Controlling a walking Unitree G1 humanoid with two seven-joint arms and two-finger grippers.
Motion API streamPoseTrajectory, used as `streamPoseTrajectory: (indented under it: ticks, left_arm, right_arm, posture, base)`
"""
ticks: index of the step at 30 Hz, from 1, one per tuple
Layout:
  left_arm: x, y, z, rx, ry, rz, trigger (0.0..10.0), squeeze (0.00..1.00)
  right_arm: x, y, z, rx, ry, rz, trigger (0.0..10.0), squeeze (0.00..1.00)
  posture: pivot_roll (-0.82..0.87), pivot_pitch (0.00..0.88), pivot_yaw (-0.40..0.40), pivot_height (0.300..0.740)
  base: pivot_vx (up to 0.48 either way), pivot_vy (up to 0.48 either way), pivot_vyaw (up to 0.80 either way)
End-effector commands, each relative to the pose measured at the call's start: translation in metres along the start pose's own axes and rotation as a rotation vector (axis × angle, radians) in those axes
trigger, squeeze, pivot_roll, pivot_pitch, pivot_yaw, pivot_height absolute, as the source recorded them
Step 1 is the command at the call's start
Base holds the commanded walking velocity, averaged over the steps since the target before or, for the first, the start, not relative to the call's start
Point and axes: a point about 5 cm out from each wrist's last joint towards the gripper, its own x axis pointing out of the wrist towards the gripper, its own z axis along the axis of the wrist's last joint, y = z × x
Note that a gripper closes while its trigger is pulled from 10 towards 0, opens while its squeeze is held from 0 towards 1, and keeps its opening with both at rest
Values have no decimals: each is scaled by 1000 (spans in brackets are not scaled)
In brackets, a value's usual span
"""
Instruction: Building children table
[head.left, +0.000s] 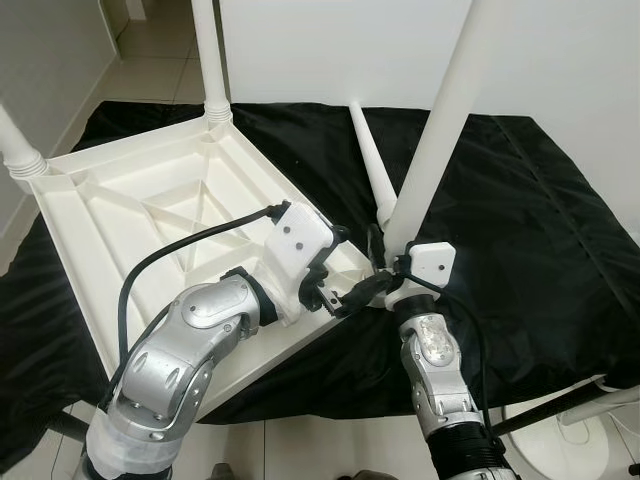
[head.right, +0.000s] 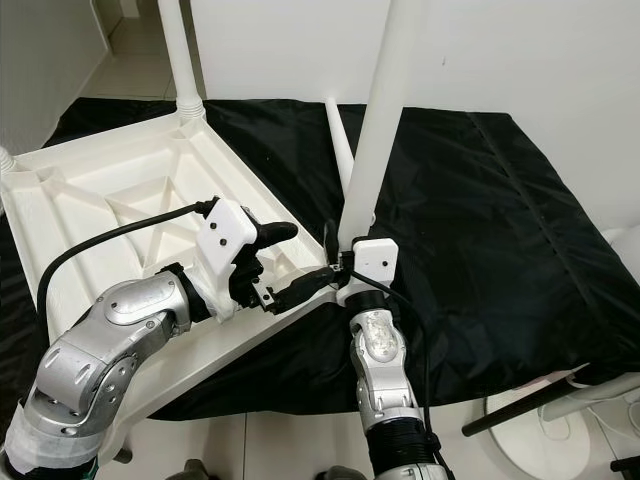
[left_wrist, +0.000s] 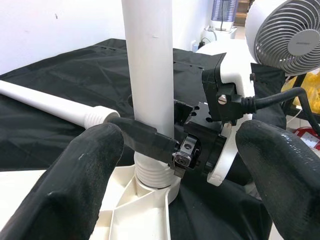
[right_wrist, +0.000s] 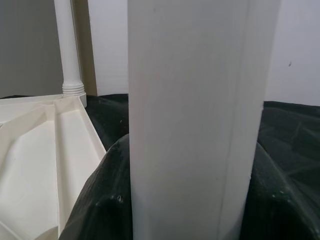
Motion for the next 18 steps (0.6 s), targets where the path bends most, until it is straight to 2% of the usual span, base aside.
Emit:
streamPoseTrajectory:
  ticks: [1,10,18]
  left_arm:
    - [0,-1,2,17,-4,44,10000,0]
    - [1,-1,2,22,-5,43,10000,0]
    - [2,-1,2,25,-7,35,10000,0]
  right_arm:
    - [-16,-1,-27,23,153,-48,10000,0]
    - [-14,-3,-19,3,114,-74,10000,0]
    - [-1,-5,13,0,-14,-96,10000,0]
  posture:
    - [6,20,-28,740]
    - [3,11,-28,740]
    - [-2,5,-25,740]
  base:
    - [0,0,0]
    - [0,0,0]
    - [0,0,0]
